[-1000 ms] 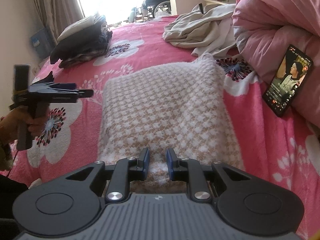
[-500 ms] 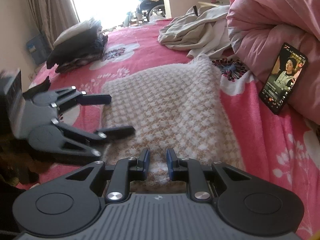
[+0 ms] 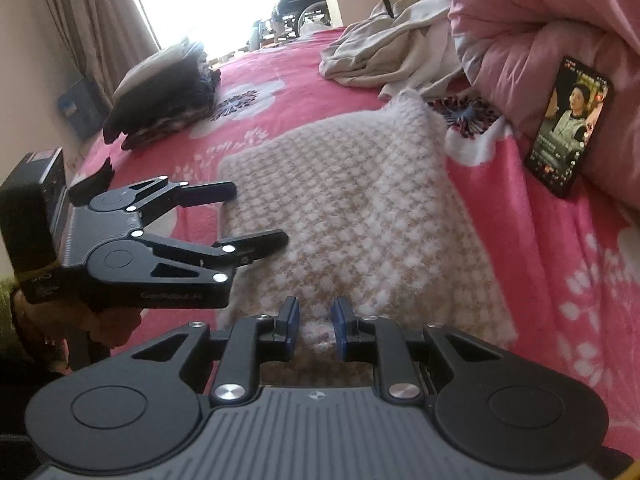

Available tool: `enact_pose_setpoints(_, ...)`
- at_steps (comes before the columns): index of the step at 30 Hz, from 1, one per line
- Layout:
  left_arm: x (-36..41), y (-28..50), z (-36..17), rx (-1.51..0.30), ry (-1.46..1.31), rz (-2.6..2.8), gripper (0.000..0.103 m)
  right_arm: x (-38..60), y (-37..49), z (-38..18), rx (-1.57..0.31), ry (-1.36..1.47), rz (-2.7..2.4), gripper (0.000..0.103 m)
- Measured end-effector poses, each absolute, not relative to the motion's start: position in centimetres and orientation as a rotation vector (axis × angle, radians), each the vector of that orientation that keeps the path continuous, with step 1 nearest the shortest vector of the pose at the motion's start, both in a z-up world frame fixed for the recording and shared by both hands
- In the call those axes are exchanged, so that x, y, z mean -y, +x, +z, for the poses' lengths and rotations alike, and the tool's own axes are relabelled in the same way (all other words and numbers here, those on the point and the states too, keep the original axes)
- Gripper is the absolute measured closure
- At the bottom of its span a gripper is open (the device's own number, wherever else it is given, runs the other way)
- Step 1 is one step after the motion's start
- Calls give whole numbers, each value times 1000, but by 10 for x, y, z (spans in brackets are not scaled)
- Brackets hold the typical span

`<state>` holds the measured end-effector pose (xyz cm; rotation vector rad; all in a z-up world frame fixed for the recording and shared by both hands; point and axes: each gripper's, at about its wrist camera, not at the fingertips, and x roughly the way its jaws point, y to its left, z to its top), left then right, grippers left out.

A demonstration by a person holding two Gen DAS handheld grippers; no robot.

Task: Fold clothes
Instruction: 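Grasp the folded coat edge with the left gripper while the right gripper approaches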

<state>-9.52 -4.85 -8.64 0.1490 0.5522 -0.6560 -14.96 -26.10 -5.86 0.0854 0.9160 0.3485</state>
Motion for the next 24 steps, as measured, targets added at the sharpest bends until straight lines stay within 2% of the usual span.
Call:
enact_pose_setpoints(6,11,-101,-80,-639,-51,-612,13,262,-153,-60,-907,74,350,84)
enact_pose_setpoints(15,-43,-82,-139,-951,-565,-617,10,263,-155,-60,-888,92,334,83)
enact_pose_setpoints(24,-43,-53,-161,-979,-824,-666,7,259,-156,-59,-887,82,312,83)
